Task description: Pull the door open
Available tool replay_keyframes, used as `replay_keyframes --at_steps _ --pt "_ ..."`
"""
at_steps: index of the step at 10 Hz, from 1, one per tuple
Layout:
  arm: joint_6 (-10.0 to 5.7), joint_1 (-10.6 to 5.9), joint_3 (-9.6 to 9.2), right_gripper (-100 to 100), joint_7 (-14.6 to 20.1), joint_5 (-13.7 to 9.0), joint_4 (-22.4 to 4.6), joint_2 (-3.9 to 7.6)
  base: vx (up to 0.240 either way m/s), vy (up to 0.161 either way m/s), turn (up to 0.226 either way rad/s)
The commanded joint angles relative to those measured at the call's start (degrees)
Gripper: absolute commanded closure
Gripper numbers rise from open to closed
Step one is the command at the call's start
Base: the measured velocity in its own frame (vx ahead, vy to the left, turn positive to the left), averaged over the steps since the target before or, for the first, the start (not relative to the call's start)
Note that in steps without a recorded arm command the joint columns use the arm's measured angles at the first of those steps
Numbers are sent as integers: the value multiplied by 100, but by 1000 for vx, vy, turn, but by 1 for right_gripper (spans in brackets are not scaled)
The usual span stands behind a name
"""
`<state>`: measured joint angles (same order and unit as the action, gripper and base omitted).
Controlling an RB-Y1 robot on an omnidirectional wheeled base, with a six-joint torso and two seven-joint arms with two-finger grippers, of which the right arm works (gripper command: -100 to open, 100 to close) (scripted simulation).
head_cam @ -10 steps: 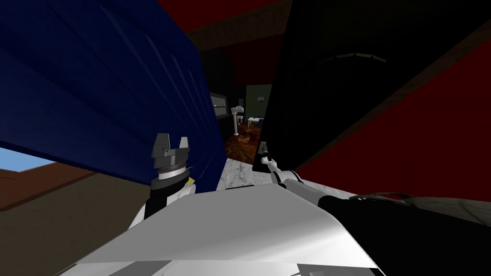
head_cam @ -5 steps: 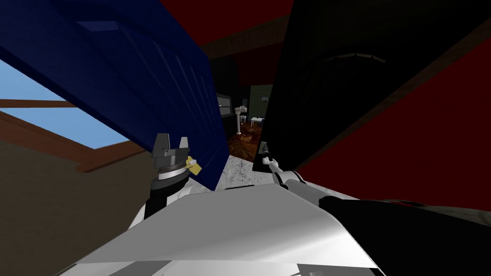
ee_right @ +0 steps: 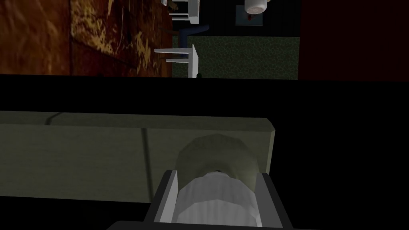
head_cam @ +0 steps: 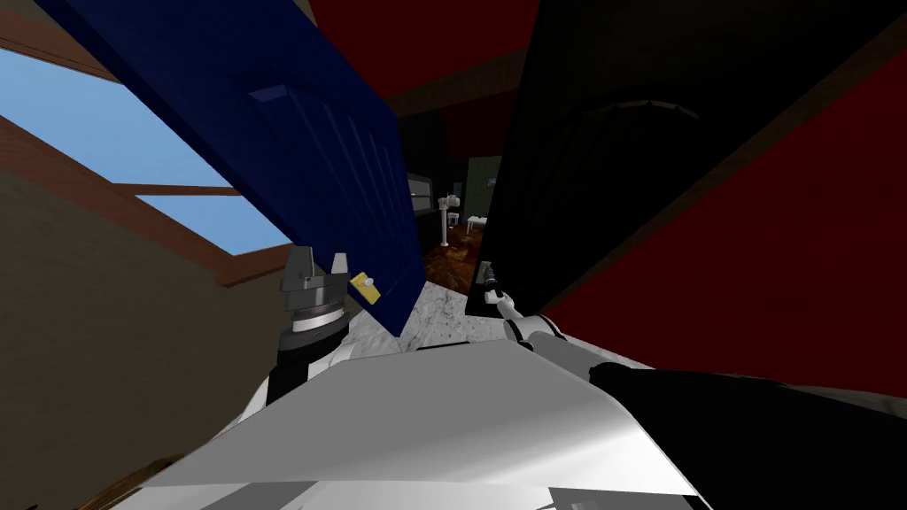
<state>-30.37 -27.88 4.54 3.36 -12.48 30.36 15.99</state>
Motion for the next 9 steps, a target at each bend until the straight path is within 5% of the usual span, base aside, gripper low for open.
replay_keyframes --at_steps 1,9 --pt "-31 -17 -122 100 123 48 -36 -2 -215 -103 119" --pt "-91 -29 -501 100 477 195 -62 47 -193 -72 82"
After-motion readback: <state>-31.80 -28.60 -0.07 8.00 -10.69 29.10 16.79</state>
